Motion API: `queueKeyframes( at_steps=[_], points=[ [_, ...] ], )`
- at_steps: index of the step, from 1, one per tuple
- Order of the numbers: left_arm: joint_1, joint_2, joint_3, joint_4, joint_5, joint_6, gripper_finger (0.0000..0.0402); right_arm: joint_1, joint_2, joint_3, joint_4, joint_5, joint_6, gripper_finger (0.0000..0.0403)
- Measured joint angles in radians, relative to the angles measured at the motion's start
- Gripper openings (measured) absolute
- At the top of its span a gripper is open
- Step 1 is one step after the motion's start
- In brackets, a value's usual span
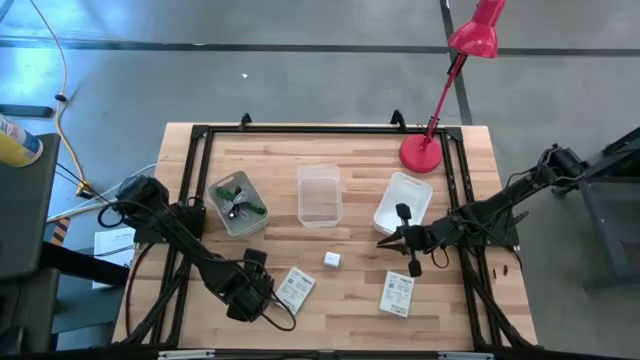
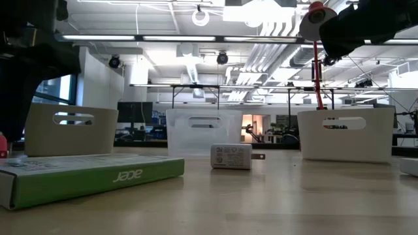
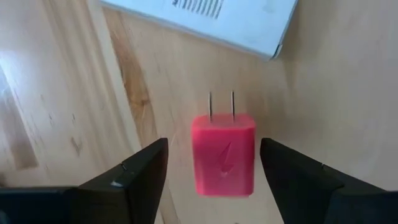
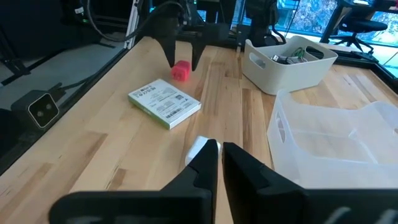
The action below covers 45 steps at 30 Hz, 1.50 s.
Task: Pick and place items into bin
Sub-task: Put the pink charger adapter into the transparent bin
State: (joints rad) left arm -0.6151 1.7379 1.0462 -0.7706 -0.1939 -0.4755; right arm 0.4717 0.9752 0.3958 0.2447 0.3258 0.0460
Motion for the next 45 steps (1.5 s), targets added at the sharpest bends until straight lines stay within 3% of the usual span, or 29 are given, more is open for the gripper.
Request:
queueKeyframes(
  at_steps=[20, 45],
  points=[
    [0.000, 0.008, 0.002, 0.020, 0.011, 0.003, 0.0146, 0.000, 0.000, 0.000, -0.003, -0.003, 0.006, 0.0012],
    [0.000, 0.024, 0.000, 0.022, 0.004, 0.055, 0.0160, 0.000, 0.000, 0.001, -0.004, 0.004, -0.001, 0.0012]
  ],
)
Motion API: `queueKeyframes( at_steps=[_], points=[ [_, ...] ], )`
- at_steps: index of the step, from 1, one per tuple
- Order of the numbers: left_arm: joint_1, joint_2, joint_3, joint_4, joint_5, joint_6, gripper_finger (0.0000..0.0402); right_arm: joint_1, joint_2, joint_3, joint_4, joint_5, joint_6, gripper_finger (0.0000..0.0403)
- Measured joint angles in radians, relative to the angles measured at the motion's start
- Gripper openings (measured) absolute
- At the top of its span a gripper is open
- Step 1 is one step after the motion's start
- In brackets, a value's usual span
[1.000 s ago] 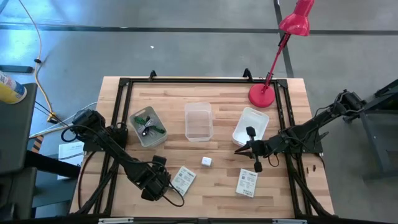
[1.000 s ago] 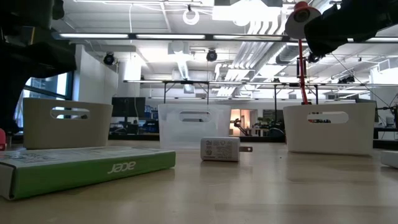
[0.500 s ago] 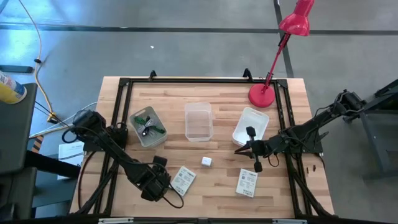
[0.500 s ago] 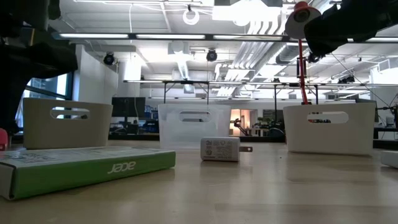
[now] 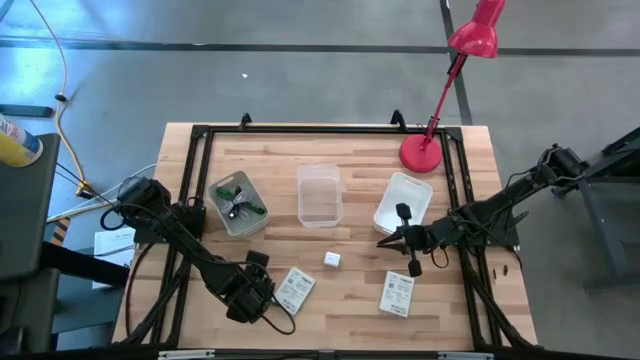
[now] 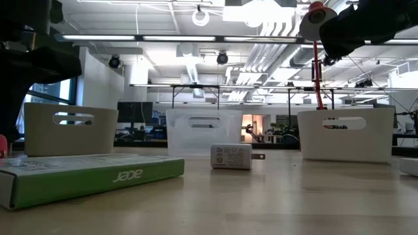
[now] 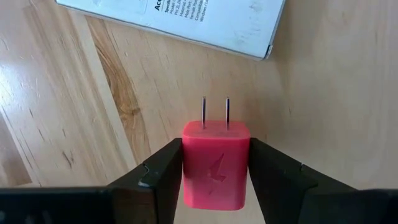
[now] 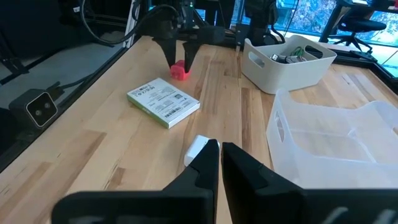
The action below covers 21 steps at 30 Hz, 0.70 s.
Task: Pick and place items into bin
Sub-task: Put the pink charger adapter into the transparent bin
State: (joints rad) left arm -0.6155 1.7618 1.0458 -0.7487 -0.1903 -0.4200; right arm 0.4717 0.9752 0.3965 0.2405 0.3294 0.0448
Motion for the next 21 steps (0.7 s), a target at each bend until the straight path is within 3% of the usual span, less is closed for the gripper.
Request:
queueKeyframes(
  at_steps=[7, 13, 21],
  points=[
    [0.000, 0.000, 0.000, -0.007, -0.001, 0.004, 0.0136, 0.000, 0.000, 0.000, 0.000, 0.000, -0.001, 0.0012],
    [0.001, -0.005, 0.002, -0.018, -0.001, 0.023, 0.0139, 0.000, 0.000, 0.000, -0.004, 0.000, 0.000, 0.0012],
    [0.001, -0.006, 0.108, -0.160, -0.075, 0.067, 0.0142, 0.000, 0.000, 0.000, -0.004, 0.000, 0.000, 0.0012]
  ],
)
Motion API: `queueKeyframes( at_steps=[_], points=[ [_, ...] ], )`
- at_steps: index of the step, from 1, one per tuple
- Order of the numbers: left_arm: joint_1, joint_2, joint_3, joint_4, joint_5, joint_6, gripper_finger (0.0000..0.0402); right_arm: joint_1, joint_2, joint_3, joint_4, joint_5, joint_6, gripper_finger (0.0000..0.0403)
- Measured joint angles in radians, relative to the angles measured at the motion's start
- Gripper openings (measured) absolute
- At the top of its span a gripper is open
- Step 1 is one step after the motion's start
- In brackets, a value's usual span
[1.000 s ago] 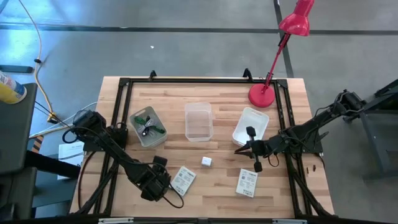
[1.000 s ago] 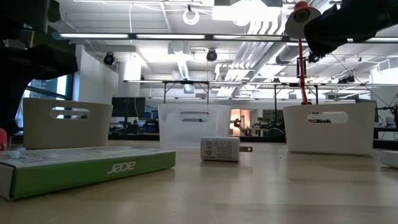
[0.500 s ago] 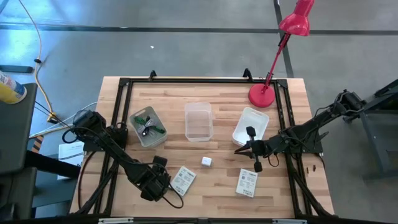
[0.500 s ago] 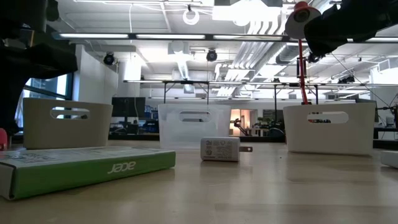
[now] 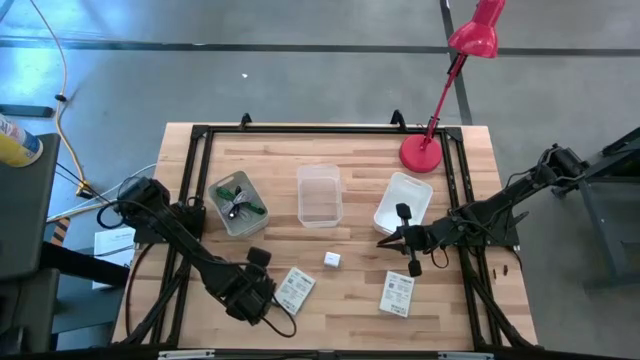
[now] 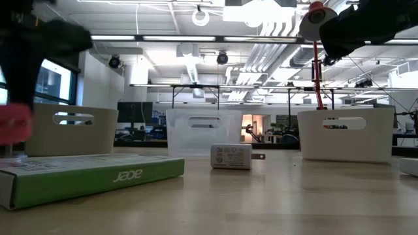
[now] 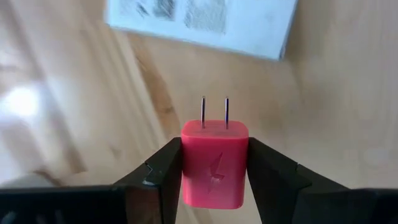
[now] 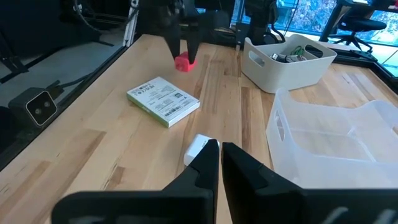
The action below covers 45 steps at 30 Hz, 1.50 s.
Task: Pick and place items into bin
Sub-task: Put the pink charger adapter into the transparent bin
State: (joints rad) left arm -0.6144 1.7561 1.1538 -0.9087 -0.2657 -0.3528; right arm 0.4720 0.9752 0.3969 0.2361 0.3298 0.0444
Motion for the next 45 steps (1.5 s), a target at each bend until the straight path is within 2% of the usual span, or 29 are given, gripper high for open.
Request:
queueKeyframes(
  at_steps=[8, 15, 19, 26, 28, 34, 40, 45],
  points=[
    [0.023, -0.001, 0.186, -0.168, -0.238, 0.129, 0.0142, 0.000, 0.000, 0.000, 0.000, 0.000, 0.000, 0.0012],
    [0.116, -0.002, 0.308, -0.175, -0.450, 0.403, 0.0143, 0.000, 0.000, 0.000, 0.000, 0.000, 0.000, 0.0012],
    [0.210, -0.002, 0.327, -0.163, -0.502, 0.542, 0.0143, 0.000, 0.000, 0.000, 0.000, 0.000, 0.000, 0.0012],
    [0.403, -0.002, 0.326, -0.053, -0.502, 0.725, 0.0143, 0.000, 0.000, 0.000, 0.001, 0.000, 0.000, 0.0012],
    [0.458, -0.002, 0.327, 0.005, -0.478, 0.783, 0.0143, 0.000, 0.000, 0.000, 0.000, 0.000, 0.003, 0.0012],
    [0.628, -0.002, 0.326, 0.159, -0.248, 0.940, 0.0143, 0.000, 0.000, 0.000, 0.001, 0.000, 0.016, 0.0012],
    [0.788, -0.002, 0.326, 0.232, -0.063, 1.018, 0.0143, 0.000, 0.000, 0.000, 0.001, 0.000, 0.028, 0.0012],
    [0.909, -0.002, 0.312, 0.287, 0.101, 1.026, 0.0143, 0.000, 0.000, 0.000, 0.001, 0.000, 0.038, 0.0012]
  ],
)
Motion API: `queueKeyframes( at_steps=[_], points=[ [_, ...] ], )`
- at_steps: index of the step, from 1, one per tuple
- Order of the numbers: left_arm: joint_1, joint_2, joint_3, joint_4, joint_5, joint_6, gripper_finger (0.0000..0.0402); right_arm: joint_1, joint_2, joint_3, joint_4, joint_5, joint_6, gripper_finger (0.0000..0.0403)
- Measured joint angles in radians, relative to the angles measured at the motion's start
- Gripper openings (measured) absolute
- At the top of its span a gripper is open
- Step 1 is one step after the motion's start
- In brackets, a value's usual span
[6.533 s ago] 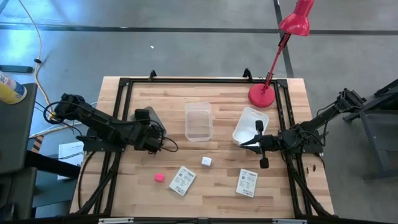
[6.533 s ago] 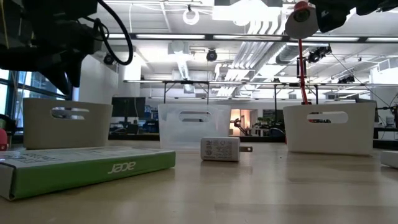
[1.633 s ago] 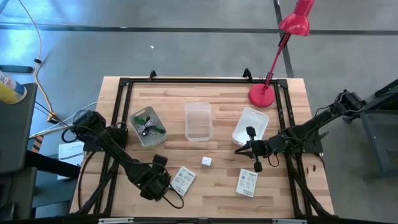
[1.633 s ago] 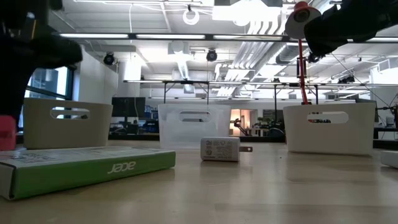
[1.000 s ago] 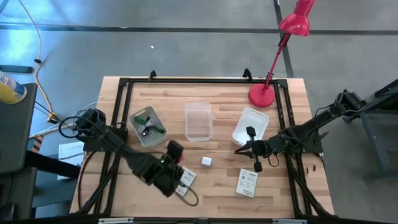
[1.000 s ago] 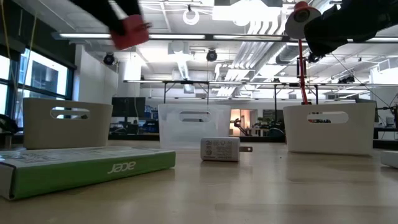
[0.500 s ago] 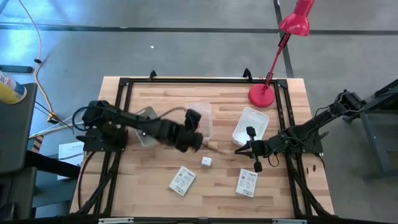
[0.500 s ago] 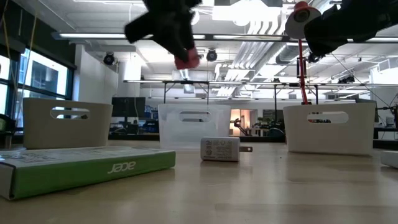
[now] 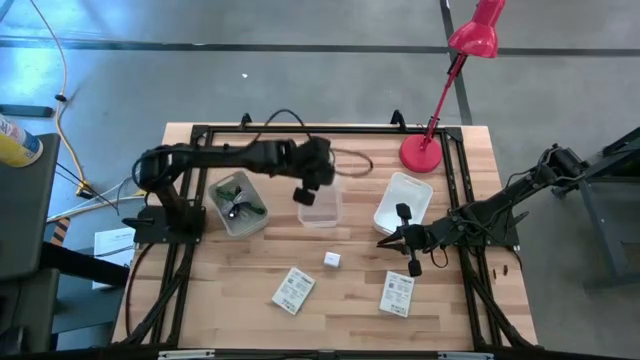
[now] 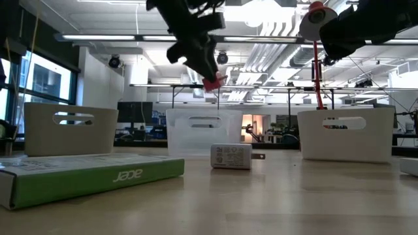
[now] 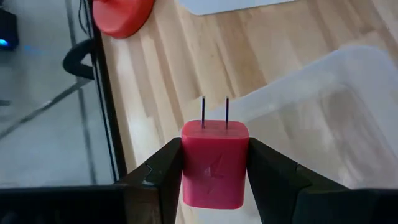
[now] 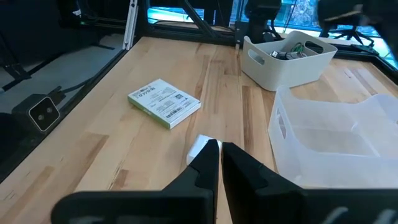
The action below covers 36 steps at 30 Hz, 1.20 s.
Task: Pick and place items into bin
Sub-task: Put the pink charger adapter into the transparent bin
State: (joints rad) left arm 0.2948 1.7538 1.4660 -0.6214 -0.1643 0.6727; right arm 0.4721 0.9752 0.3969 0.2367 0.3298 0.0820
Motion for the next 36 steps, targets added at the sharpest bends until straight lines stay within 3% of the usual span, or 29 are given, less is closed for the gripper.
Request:
queueKeyframes(
  at_steps=[7, 18, 36],
  points=[
    [0.098, 0.000, -0.046, 0.033, 0.162, -0.050, 0.0143, 0.000, 0.000, 0.000, 0.000, 0.000, 0.000, 0.0012],
    [0.086, 0.026, -0.127, 0.101, 0.179, -0.075, 0.0143, 0.000, 0.000, 0.000, 0.000, 0.038, -0.003, 0.0012],
    [0.085, 0.161, -0.126, 0.145, 0.137, -0.101, 0.0143, 0.000, 0.000, 0.000, -0.005, 0.042, -0.002, 0.0012]
  ],
)
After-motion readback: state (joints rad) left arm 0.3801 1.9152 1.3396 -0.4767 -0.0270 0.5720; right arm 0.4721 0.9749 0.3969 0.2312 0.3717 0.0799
